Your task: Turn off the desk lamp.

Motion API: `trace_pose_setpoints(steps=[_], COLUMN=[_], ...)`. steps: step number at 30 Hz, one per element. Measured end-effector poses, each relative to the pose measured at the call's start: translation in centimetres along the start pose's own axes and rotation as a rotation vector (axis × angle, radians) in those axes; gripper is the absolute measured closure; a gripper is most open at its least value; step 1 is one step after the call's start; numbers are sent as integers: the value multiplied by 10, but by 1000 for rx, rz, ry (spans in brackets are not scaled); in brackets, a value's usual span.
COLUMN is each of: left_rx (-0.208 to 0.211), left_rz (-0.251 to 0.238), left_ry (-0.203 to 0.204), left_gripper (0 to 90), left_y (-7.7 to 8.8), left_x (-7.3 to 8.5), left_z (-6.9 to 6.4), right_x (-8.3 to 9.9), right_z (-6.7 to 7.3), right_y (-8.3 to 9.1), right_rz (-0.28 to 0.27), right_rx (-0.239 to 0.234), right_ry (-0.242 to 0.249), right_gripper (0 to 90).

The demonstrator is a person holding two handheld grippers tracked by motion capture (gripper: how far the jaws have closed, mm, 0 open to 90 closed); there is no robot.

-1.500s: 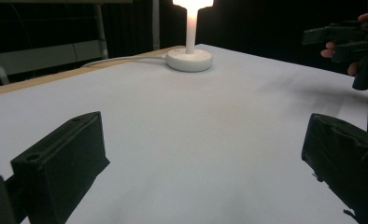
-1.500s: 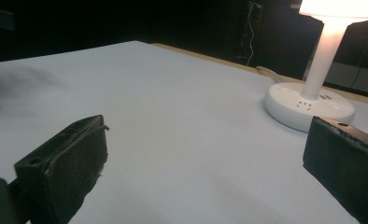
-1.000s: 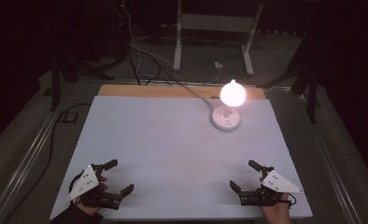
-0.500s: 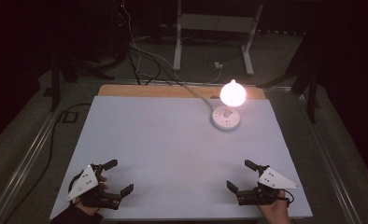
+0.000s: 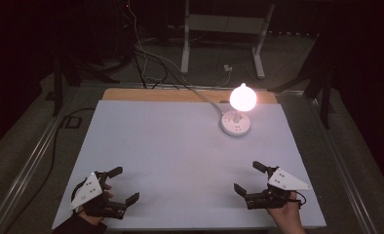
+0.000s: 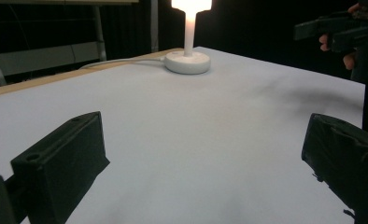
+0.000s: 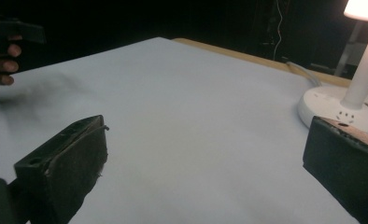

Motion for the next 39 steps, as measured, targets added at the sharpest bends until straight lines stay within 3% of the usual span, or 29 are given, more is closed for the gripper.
trace_pose_setpoints(steps=[18,30,34,39], left_rx=[2,3,3,2], left_rz=[3,1,1,1], left_ry=[-1,0,0,-1], left_gripper=[5,5,5,5], left_y=[0,1,1,1], left_x=[0,0,0,0], left_z=[-1,-1,-1,-1], right_x=[-23,-34,-40,-42], right_z=[-20,-41,-52,-60], right_y=[-18,-28,-30,-33], right_rz=[-2,-6,-33,-41], right_rx=[33,48,92,108], right_ry=[10,-15,-48,-62], right_gripper=[0,0,0,0])
Point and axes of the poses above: each handheld gripper's, and its own axes: y roughly backward along the jaws, x roughly out of its underside, z roughly to its left, the point moved 3 cm from there along -y, roughly forward along the jaws, and after that the axes turned 1 degree about y, right-handed, at the moved point
